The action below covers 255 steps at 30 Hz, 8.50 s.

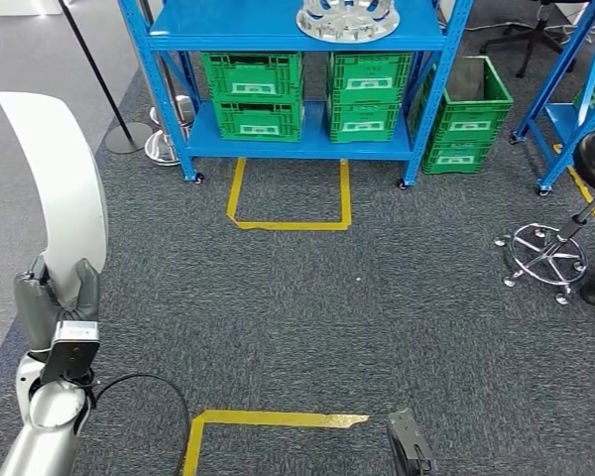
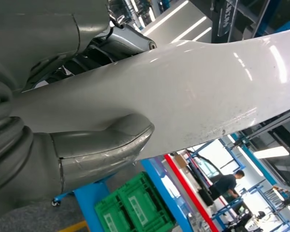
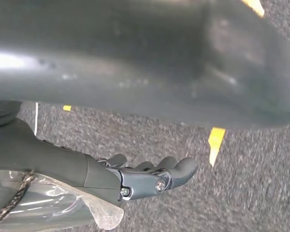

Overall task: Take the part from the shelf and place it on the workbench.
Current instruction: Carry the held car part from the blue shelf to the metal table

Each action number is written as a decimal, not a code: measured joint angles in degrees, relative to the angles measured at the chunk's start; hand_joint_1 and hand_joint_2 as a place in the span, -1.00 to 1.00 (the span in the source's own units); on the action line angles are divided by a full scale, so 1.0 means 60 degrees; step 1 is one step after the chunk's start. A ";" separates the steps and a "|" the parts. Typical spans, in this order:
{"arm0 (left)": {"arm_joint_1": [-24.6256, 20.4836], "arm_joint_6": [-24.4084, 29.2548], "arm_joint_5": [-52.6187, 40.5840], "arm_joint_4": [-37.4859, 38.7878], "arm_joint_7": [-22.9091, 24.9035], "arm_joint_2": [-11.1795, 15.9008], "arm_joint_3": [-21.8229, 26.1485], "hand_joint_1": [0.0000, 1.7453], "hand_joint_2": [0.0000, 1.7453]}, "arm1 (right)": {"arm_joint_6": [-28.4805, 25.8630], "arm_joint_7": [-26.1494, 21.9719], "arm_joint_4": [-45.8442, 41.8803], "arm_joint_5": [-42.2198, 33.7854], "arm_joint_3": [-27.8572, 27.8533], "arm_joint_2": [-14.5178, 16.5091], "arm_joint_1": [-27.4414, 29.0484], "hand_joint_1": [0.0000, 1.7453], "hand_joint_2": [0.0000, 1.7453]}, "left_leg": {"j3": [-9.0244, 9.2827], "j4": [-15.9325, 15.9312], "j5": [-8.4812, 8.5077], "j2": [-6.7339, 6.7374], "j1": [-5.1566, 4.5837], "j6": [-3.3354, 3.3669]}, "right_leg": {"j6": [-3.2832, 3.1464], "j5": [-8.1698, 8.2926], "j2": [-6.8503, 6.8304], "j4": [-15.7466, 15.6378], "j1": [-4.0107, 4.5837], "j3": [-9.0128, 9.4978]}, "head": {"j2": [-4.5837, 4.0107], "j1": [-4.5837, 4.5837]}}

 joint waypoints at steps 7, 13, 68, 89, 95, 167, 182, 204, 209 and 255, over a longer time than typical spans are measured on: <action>-0.0004 0.0021 0.0005 -0.0005 0.0012 0.0019 -0.0026 1.00 1.00 | 0.0001 0.0037 -0.0013 0.0019 -0.0034 0.0064 0.0035 -1.00 -1.00 | 0.0007 0.0738 -0.0640 -0.0028 0.0116 -0.0458 | -0.0468 -0.0045 0.0147 -0.0846 -0.0016 0.0726 | 0.0001 -0.0066; 0.0017 0.0033 0.0009 -0.0004 0.0011 0.0035 -0.0033 1.00 1.00 | 0.0000 0.0030 -0.0022 0.0025 -0.0034 0.0064 0.0060 -1.00 -1.00 | -0.1979 0.3744 -0.1153 -0.0016 -0.0051 -0.0245 | -0.0679 -0.0583 0.0193 -0.0912 0.0132 0.1395 | 0.0000 -0.0179; -0.0008 0.0087 0.0206 0.0055 0.0317 0.0058 0.0058 1.00 1.00 | 0.0321 0.0015 -0.0029 0.0382 -0.0755 0.0040 0.0016 -1.00 -1.00 | -0.0795 0.0553 0.0201 -0.0075 -0.0319 0.0058 | -0.0472 -0.0178 0.0058 -0.1669 0.0230 0.1599 | 0.0000 -0.0342; 0.0045 -0.0265 0.0696 0.0052 0.0229 0.0313 0.0629 1.00 1.00 | 0.0888 -0.0311 -0.0384 0.0776 -0.1120 0.0284 -0.0307 -1.00 -1.00 | -0.0780 0.0544 0.0200 -0.0074 -0.0293 0.0055 | -0.0476 -0.0218 0.0056 -0.1628 0.0253 0.1595 | 0.0000 -0.0342; 0.0044 -0.0271 0.0696 0.0054 0.0196 0.0341 0.0696 1.00 1.00 | 0.0938 -0.0354 -0.0459 0.0902 -0.1253 0.0317 -0.0317 -1.00 -1.00 | -0.0780 0.0545 0.0199 -0.0074 -0.0293 0.0056 | -0.0475 -0.0218 0.0056 -0.1628 0.0252 0.1596 | 0.0000 -0.0342; -0.0059 0.0065 0.0186 0.0122 0.0165 0.0025 0.0447 1.00 1.00 | 0.0565 -0.0183 -0.0194 0.2177 -0.2172 0.0315 0.0260 -1.00 -1.00 | -0.0474 0.0411 0.0020 -0.0462 -0.0328 0.0343 | -0.0343 -0.0954 0.0045 0.1063 0.0180 -0.0142 | 0.0000 -0.0298; -0.0070 0.0098 0.0196 0.0170 0.0170 -0.0021 0.0400 1.00 1.00 | 0.0568 -0.0152 -0.0182 0.2240 -0.2308 0.0290 0.0262 -1.00 -1.00 | -0.1971 0.3302 -0.0898 -0.0101 -0.0255 -0.0210 | -0.0843 -0.0123 -0.0330 -0.1249 0.0244 0.1230 | 0.0000 -0.0414; -0.0140 0.0115 0.0200 0.0188 0.0170 -0.0016 0.0390 1.00 1.00 | 0.0623 -0.0136 -0.0163 0.2357 -0.2351 0.0293 0.0253 -1.00 -1.00 | -0.0972 0.0961 -0.0018 -0.1378 -0.0263 0.0018 | -0.0433 -0.0093 0.0887 -0.0865 0.0113 0.0744 | 0.0000 -0.0338; -0.0174 0.0127 0.0207 0.0190 0.0168 0.0016 0.0383 1.00 1.00 | 0.0626 -0.0141 -0.0161 0.2413 -0.2364 0.0305 0.0219 -1.00 -1.00 | -0.1616 0.2362 -0.0683 -0.0345 -0.0302 -0.0191 | -0.0718 -0.0167 0.0243 -0.0873 0.0161 0.0916 | 0.0000 -0.0476; 0.0416 -0.0387 0.0308 -0.0298 0.0027 0.0039 0.1071 1.00 1.00 | 0.0179 -0.0034 -0.0158 0.3070 -0.2541 0.0785 0.0331 -1.00 -1.00 | -0.0701 0.0645 0.0104 0.0038 -0.0452 0.0386 | -0.0502 -0.1107 -0.0190 0.0399 0.0325 0.0497 | 0.0000 -0.0409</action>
